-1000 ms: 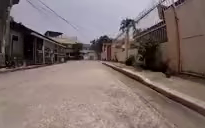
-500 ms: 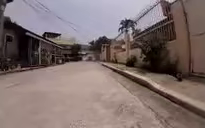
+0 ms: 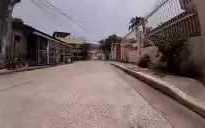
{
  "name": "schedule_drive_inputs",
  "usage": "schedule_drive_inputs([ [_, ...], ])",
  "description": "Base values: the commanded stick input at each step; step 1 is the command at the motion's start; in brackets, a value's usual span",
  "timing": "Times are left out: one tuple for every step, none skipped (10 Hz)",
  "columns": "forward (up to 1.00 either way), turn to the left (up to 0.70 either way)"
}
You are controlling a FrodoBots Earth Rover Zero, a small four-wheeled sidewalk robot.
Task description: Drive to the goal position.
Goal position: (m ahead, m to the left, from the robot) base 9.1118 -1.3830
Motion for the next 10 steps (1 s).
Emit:
schedule_drive_inputs([
  [1.00, 0.00],
  [1.00, 0.00],
  [1.00, 0.00],
  [1.00, 0.00],
  [1.00, 0.00],
  [1.00, 0.00],
  [1.00, 0.00],
  [1.00, 0.00],
  [1.00, 0.00],
  [1.00, 0.00],
])
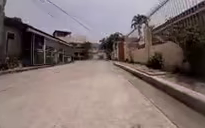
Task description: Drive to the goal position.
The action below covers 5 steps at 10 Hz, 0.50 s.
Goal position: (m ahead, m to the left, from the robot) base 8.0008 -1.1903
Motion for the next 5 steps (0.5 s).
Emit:
schedule_drive_inputs([
  [1.00, 0.00],
  [1.00, 0.00],
  [1.00, 0.00],
  [1.00, 0.00],
  [1.00, 0.00],
])
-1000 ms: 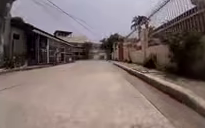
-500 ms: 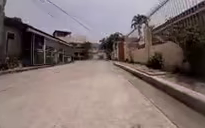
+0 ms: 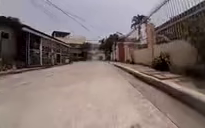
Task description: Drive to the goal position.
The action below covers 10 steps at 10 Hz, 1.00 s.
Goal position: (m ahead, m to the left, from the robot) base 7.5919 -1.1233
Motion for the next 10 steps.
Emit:
schedule_drive_inputs([
  [1.00, 0.00],
  [1.00, 0.00],
  [1.00, 0.00],
  [1.00, 0.00],
  [1.00, 0.00],
  [1.00, 0.00],
  [1.00, 0.00],
  [1.00, 0.00],
  [1.00, 0.00],
  [1.00, 0.00],
])
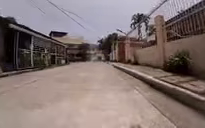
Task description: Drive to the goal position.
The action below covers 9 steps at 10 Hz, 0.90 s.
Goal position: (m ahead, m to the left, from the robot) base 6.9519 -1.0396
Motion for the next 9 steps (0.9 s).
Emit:
schedule_drive_inputs([
  [1.00, 0.00],
  [1.00, 0.00],
  [1.00, 0.00],
  [1.00, 0.00],
  [1.00, 0.00],
  [1.00, 0.00],
  [1.00, 0.00],
  [1.00, 0.00],
  [1.00, 0.00],
])
